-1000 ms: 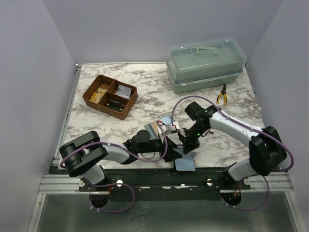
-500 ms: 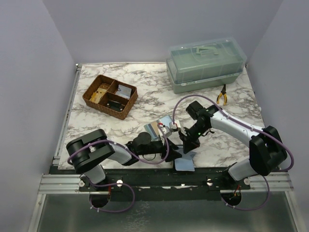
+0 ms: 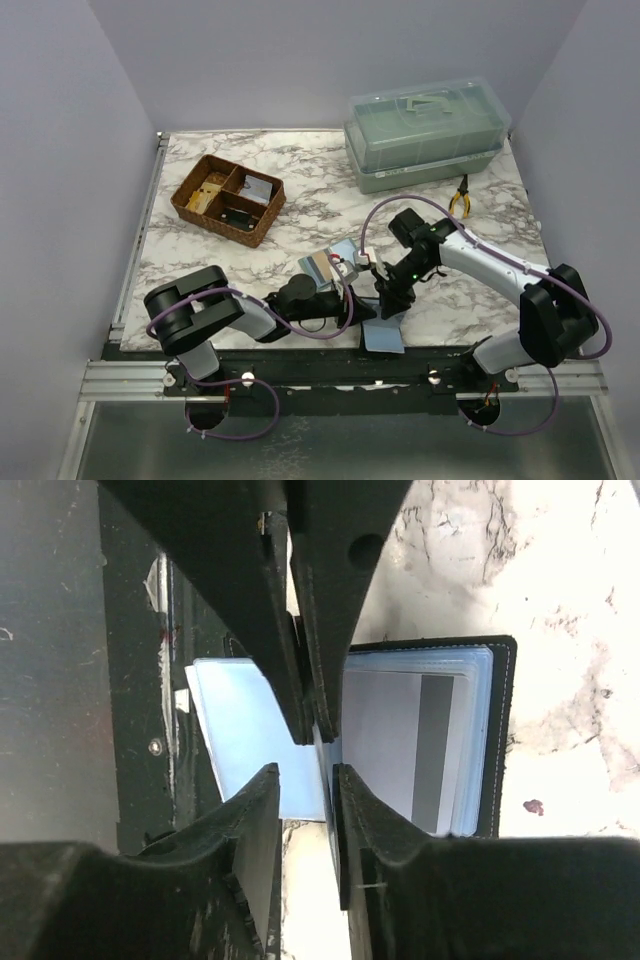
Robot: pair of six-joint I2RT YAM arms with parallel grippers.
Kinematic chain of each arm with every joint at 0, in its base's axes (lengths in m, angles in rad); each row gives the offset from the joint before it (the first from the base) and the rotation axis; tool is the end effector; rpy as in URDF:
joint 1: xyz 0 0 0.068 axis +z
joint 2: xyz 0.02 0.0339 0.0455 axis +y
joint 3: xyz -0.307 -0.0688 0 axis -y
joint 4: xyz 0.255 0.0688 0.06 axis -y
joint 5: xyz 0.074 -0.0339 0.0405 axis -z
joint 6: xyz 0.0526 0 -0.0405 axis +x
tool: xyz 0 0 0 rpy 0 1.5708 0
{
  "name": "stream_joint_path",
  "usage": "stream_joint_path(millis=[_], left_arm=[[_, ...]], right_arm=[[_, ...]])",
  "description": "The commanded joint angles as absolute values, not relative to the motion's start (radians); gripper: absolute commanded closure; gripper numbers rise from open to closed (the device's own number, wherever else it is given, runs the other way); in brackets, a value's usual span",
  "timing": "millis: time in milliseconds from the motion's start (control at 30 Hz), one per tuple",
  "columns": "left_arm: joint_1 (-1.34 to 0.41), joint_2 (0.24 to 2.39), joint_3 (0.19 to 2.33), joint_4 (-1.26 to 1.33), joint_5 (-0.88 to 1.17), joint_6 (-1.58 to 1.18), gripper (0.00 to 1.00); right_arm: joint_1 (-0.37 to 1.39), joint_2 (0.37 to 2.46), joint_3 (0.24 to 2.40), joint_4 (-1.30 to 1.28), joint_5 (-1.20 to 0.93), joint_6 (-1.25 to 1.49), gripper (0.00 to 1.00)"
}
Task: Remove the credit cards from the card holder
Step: Remove the credit card from the card holder.
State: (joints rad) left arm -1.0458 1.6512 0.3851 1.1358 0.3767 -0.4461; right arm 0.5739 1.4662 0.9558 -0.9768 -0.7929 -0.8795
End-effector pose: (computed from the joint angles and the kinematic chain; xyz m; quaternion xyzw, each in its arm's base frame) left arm 0.1338 -0.2695 0.1783 0.3361 0.6689 -0.5431 0.3803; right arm 0.1888 0.1667 0.2361 -0.6244 0.6781 0.3754 0.0968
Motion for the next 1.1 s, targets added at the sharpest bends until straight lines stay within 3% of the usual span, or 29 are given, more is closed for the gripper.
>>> stream_joint_path(millis=[0,133,467,767,933,967,1033,1067], left_arm=[[-1.057,1.593,0.357,1.121,0.279,-0.464,1.0],[-1.057,1.534,0.302,1.197,0.215,-0.504,1.0],[-1.057,1.509,0.196,1.425,0.13,-0.544,1.0],[-1.057,1.514,0.158,1.516,0.098,-0.552,1.0],[-1.057,1.521,0.16,1.515,0.127,-0.542,1.0],[-1.057,1.519,0.161,1.511,0.135,-0.54,0.96],[-1.057,1.499,0.16,1.474,0.138,-0.535,0.6],[-1.056,1.48,0.16,1.443,0.135,-0.527,0.48]], right_arm=[[0.553,1.411,0.927,-0.935,-0.864,-0.861,0.6],[0.522,1.379,0.894,-0.909,-0.887,-0.848,0.52],[0.475,1.374,0.872,-0.898,-0.917,-0.855,0.58],[0.466,1.388,0.888,-0.901,-0.923,-0.844,0.79],[0.466,1.383,0.912,-0.915,-0.927,-0.85,1.0],[0.466,1.378,0.918,-0.919,-0.915,-0.855,1.0],[0.466,1.363,0.932,-0.926,-0.874,-0.867,1.0],[0.466,1.356,0.937,-0.934,-0.855,-0.879,1.0]])
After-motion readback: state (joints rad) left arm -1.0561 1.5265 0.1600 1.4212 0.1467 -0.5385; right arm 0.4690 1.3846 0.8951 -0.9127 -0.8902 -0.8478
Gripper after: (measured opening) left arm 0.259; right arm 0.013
